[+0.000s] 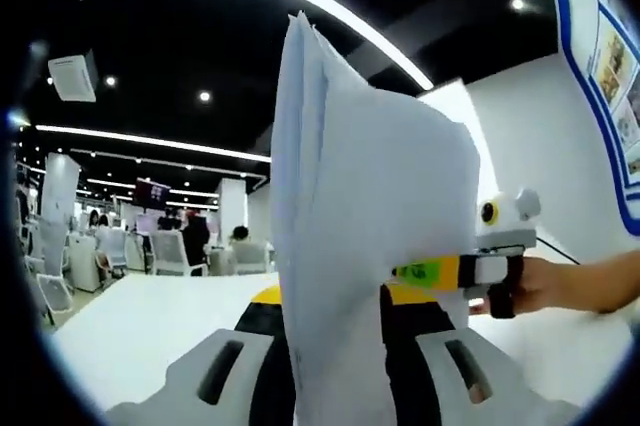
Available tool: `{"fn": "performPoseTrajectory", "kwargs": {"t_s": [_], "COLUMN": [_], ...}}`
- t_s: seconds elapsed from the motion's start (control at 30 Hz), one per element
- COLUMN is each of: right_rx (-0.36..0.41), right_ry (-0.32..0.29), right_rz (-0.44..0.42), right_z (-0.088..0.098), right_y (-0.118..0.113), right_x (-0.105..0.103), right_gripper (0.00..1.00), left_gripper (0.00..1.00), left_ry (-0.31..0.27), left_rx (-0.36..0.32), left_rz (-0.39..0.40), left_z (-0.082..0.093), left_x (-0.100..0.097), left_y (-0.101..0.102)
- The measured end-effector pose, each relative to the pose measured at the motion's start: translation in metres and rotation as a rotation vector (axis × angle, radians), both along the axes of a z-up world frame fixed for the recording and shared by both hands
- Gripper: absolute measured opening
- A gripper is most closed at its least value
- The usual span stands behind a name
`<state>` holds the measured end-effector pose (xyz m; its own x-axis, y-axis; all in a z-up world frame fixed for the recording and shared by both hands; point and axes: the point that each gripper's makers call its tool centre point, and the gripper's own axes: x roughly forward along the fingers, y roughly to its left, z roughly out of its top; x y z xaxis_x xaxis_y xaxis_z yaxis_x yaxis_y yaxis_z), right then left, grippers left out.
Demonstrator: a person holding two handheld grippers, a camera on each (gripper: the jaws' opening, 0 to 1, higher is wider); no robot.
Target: Organize the stack of printing papers by aligning and flattening the scattered papers on the table
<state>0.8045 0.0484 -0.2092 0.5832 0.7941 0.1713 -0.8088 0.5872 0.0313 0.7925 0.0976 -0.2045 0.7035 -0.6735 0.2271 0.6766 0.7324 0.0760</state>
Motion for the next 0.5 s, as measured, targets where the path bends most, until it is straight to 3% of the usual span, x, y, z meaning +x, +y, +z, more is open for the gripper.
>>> {"fn": "performPoseTrajectory", "kwargs": {"t_s": [0.1,0.27,0.5], "right_rx": [-0.002,0.015,0.020], "right_ry": [0.014,0.039,0.017], "right_rz": [-0.009,-0.033,0.035], "right_z": [-0.001,-0.003,-0.014], "right_y": [-0.002,-0.016,-0.017], "right_x": [0.001,0.006,0.005], "right_gripper": [0.36,0.38,0.37], "left_gripper": [0.26,0.08,0.06], "left_ry": [0.001,0.053,0.062], "left_rx": [0.009,-0.055,-0.068], "left_rz": [-0.005,-0.028,-0.071], "left_z": [0.000,0.000,0.000], "left_x": [-0.001,0.002,0.000], "left_y": [-0.004,0.004,0.002]}}
